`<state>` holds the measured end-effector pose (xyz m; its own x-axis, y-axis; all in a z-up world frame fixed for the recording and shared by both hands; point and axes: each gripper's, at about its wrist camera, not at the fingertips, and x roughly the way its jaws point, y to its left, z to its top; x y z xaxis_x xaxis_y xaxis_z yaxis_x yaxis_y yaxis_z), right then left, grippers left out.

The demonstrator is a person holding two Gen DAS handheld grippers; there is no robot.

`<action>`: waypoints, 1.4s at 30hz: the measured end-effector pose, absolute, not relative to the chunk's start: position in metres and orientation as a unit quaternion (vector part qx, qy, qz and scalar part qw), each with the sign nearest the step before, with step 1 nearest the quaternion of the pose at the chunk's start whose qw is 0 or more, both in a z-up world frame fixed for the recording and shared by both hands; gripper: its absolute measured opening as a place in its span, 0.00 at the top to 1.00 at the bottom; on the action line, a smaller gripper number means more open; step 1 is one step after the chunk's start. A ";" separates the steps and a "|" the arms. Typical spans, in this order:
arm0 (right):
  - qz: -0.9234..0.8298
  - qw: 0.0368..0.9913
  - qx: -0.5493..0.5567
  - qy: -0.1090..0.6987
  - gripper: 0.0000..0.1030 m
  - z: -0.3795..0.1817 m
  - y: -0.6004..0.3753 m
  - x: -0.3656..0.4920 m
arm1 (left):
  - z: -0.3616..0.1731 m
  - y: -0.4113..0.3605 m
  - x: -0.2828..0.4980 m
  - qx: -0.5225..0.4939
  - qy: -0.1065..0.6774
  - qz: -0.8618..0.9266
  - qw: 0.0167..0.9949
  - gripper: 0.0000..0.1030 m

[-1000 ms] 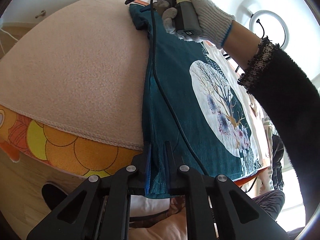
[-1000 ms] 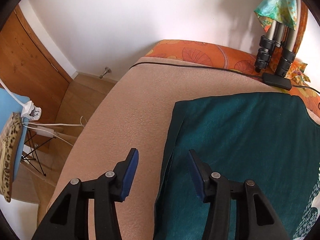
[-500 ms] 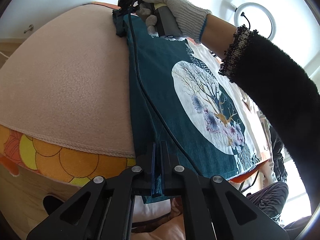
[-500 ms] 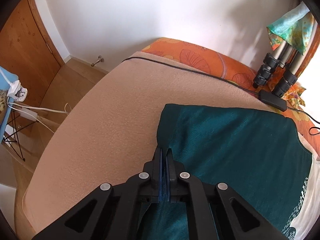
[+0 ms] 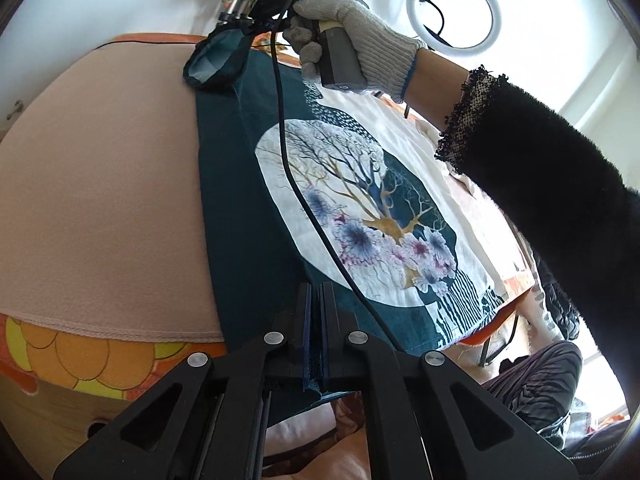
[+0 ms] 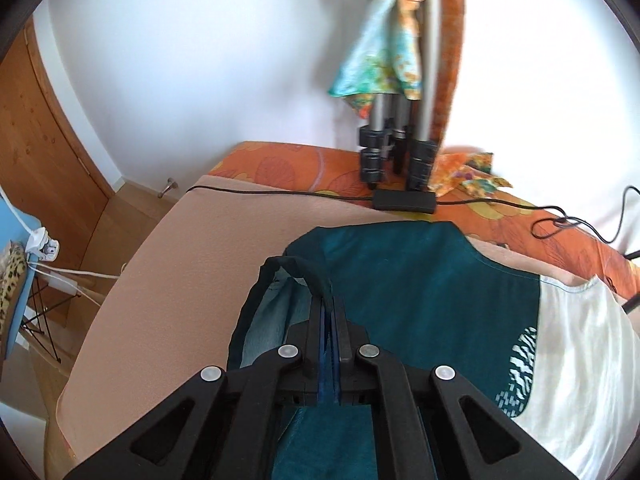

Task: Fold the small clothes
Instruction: 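Lift and fold the dark green side lengthwise toward the shirt's middle with both grippers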

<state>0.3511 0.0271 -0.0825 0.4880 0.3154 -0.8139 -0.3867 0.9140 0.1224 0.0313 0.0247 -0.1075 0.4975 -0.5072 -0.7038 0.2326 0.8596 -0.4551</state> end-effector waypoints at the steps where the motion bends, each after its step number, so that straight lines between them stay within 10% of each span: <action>1: 0.195 0.865 -0.023 0.462 1.00 -0.083 0.011 0.351 | -0.107 0.019 0.032 -0.143 0.452 -0.221 0.852 0.98; 6: 0.121 0.856 -0.005 0.503 0.93 -0.108 -0.057 0.359 | -0.116 -0.005 0.037 -0.126 0.471 -0.237 0.840 0.98; 10: 0.104 0.874 -0.023 0.474 0.60 -0.097 -0.075 0.354 | -0.121 -0.015 0.037 -0.114 0.480 -0.240 0.836 0.98; 25: 0.167 0.813 0.122 0.545 0.54 -0.140 -0.035 0.399 | -0.136 -0.027 0.044 -0.097 0.500 -0.245 0.825 0.98; 28: 0.163 0.809 0.132 0.549 0.89 -0.143 -0.038 0.403 | -0.136 -0.026 0.044 -0.097 0.500 -0.247 0.825 0.98; 31: 0.178 0.821 0.077 0.536 1.00 -0.130 -0.036 0.403 | -0.136 -0.026 0.044 -0.097 0.500 -0.248 0.824 0.98; 35: 0.140 0.838 0.096 0.519 0.94 -0.110 -0.076 0.425 | -0.137 -0.025 0.044 -0.101 0.501 -0.248 0.823 0.98; 37: 0.127 0.828 0.120 0.533 0.64 -0.110 -0.097 0.435 | -0.137 -0.025 0.044 -0.103 0.502 -0.249 0.822 0.98; 42: 0.132 0.837 0.087 0.525 0.60 -0.100 -0.117 0.419 | -0.136 -0.025 0.043 -0.105 0.501 -0.251 0.822 0.98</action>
